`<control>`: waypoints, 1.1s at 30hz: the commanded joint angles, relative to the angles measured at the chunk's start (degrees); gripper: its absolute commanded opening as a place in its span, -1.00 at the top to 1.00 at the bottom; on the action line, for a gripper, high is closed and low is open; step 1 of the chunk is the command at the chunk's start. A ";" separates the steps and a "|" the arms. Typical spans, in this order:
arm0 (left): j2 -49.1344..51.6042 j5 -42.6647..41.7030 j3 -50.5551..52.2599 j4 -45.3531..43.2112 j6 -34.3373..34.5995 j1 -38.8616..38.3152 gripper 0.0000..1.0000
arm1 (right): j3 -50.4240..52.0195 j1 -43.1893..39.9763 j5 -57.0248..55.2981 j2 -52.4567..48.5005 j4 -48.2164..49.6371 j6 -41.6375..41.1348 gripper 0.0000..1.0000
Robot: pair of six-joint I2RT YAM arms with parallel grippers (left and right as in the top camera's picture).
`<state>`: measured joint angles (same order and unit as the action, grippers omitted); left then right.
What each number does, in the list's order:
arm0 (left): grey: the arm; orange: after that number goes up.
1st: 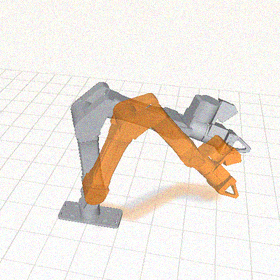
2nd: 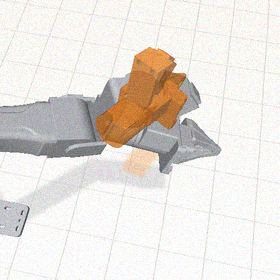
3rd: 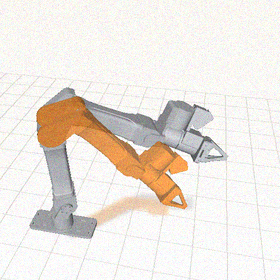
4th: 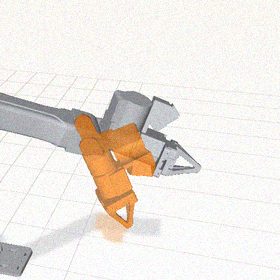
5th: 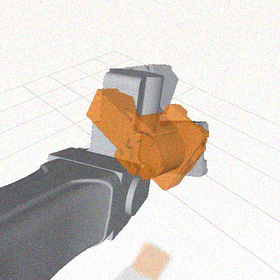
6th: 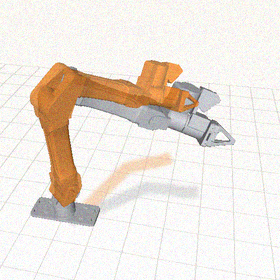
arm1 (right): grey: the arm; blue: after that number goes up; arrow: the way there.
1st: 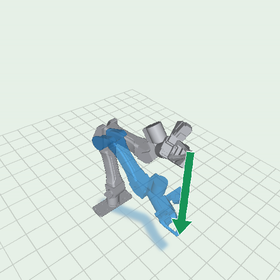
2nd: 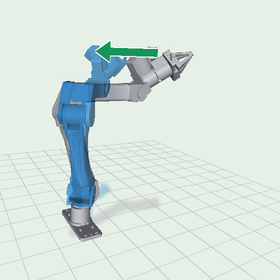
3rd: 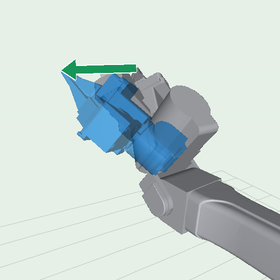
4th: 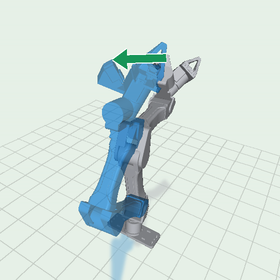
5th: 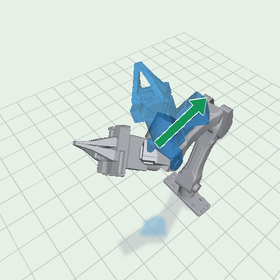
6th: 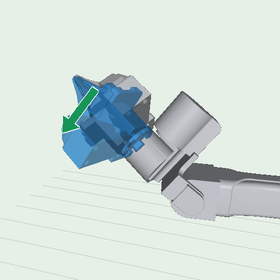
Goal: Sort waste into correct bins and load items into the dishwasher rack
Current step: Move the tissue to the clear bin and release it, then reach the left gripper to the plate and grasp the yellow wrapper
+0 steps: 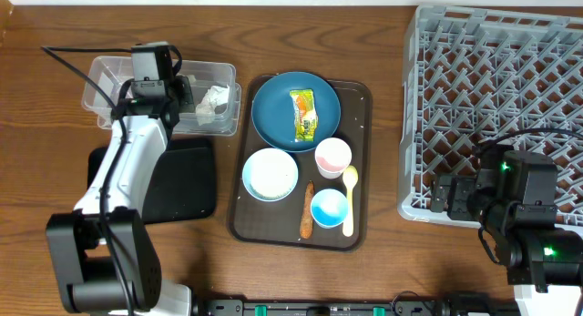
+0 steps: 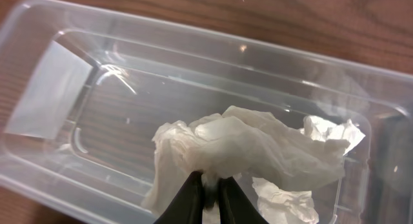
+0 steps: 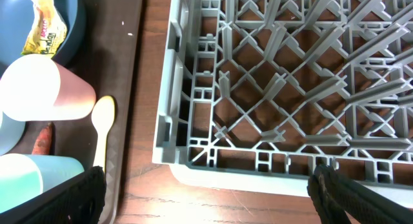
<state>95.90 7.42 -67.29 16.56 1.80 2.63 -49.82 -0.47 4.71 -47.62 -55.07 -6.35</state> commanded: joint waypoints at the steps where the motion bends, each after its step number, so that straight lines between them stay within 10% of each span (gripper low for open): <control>1: 1.14 -1.03 -1.20 -0.35 -0.24 0.26 0.77 | -1.11 0.50 0.46 0.09 -0.04 0.17 -0.98; 19: 1.81 -1.03 -1.20 -0.37 -0.24 0.13 -0.15 | -1.11 0.50 0.48 0.09 -0.04 0.15 -0.98; 33: -4.46 -8.79 -1.20 0.26 -0.24 -10.21 -0.25 | -1.11 0.50 0.48 0.09 0.15 0.15 -0.99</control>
<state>93.58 1.58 -67.29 16.47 1.50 -3.75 -49.82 -0.47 4.71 -47.62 -55.05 -6.35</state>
